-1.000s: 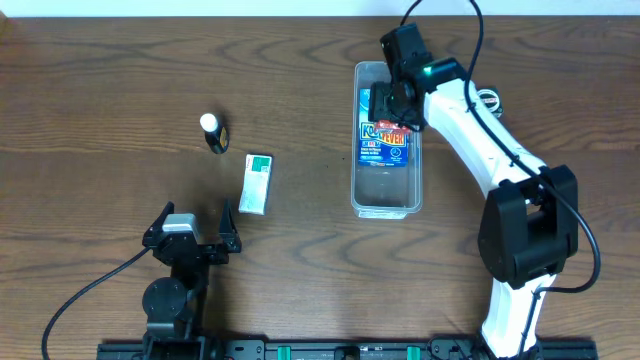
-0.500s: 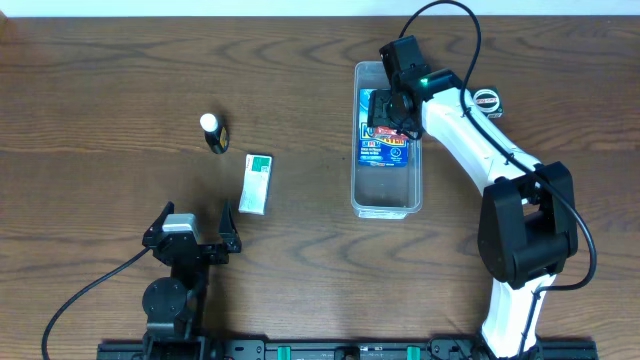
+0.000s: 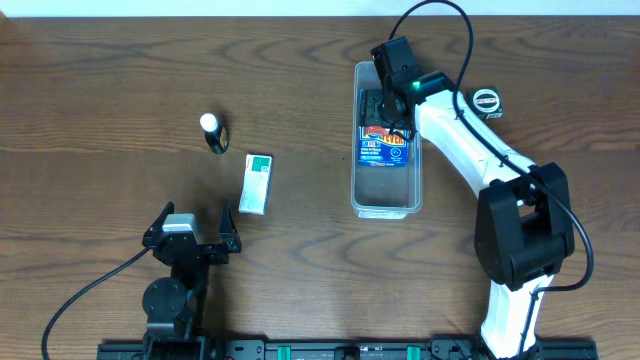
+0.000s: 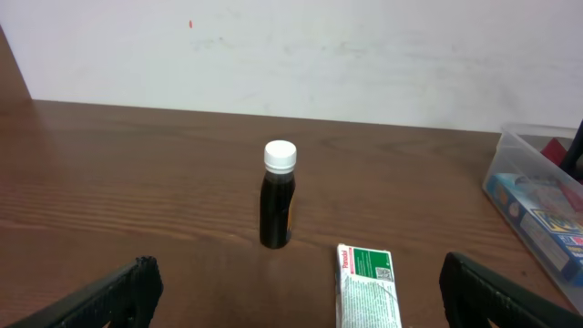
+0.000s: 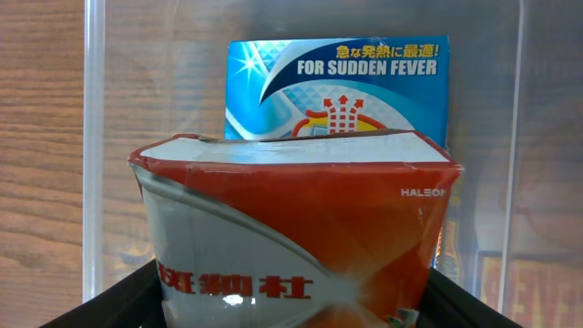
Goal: Pack container
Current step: 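Carry the red-white box into the container and release it on the blue box, then move the right gripper over the green Zam-Buk box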
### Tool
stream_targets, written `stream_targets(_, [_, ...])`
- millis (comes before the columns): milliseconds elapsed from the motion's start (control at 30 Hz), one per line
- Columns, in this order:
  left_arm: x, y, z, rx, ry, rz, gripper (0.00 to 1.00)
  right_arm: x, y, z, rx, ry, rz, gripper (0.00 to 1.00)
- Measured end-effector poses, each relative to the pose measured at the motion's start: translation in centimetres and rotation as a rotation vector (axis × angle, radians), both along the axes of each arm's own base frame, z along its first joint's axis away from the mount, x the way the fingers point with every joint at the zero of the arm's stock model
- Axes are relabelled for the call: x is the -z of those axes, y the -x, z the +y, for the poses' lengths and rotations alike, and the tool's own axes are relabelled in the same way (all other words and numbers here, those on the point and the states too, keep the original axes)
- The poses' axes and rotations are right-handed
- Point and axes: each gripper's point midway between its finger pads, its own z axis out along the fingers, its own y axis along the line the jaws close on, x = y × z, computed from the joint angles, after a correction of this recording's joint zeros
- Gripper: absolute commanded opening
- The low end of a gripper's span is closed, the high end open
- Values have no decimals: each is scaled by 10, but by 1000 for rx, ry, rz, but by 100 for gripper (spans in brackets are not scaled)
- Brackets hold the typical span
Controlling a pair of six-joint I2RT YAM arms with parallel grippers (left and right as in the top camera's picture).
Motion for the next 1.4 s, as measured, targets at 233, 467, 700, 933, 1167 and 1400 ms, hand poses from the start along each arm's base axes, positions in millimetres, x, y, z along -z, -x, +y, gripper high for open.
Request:
stream_targets(233, [0, 0, 0, 0, 0, 0, 98, 2, 3, -1, -1, 6, 14, 70])
stream_targets(467, [0, 0, 0, 0, 0, 0, 98, 2, 4, -1, -1, 7, 16, 73])
stream_targets(700, [0, 0, 0, 0, 0, 0, 98, 2, 3, -1, -1, 6, 14, 74])
stream_targets(933, [0, 0, 0, 0, 0, 0, 98, -5, 1, -2, -20, 5, 13, 78])
stream_targets(1167, [0, 0, 0, 0, 0, 0, 98, -97, -25, -17, -105, 0, -156, 82])
stream_targets(1400, [0, 0, 0, 0, 0, 0, 98, -184, -29, -121, -53, 141, -319, 86])
